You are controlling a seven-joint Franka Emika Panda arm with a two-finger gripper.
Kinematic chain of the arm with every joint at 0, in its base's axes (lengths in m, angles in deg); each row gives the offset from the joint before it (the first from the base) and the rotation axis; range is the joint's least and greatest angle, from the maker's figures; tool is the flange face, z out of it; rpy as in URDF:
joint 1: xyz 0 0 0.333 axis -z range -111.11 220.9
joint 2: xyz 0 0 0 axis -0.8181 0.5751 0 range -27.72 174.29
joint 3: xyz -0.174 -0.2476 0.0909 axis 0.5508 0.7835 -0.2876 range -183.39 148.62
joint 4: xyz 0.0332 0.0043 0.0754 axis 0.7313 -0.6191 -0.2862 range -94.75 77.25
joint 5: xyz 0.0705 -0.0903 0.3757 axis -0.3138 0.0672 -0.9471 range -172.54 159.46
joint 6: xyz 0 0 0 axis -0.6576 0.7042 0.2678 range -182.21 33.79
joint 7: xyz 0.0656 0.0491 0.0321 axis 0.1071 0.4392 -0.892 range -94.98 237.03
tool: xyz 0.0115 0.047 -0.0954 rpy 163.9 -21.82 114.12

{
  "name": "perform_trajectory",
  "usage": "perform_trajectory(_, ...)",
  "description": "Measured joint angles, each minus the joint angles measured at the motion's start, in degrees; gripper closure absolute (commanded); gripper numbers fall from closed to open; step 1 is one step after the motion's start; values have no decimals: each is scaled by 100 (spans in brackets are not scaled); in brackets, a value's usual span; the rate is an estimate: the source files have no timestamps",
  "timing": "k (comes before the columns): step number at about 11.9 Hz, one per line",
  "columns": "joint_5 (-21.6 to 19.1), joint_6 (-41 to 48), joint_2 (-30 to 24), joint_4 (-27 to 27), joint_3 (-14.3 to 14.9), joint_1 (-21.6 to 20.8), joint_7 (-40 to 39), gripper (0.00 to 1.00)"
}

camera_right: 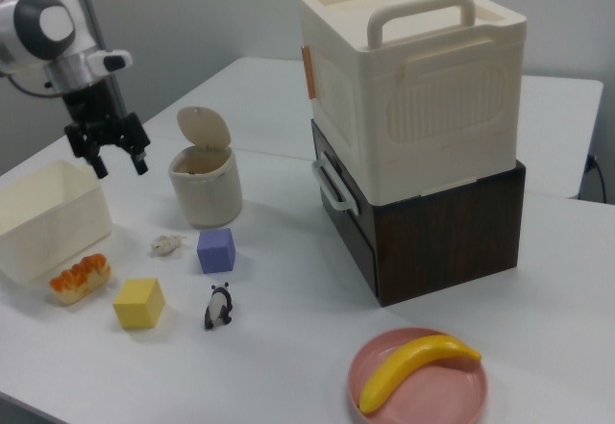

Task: Put the bread in the basket
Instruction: 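Move the gripper over the toy bread loaf and lower it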

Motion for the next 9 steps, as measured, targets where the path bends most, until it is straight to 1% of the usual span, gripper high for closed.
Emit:
perform_trajectory(2, 52, -93, 17, -249, -71, -166, 0, 0)
perform_trajectory(5, 75, -149, 54, -410, -84, -307, -49, 0)
perform_trajectory(7, 79, -179, 64, -414, -87, -399, -415, 0)
perform_trajectory(9, 79, -193, 65, -478, -92, -582, -730, 0)
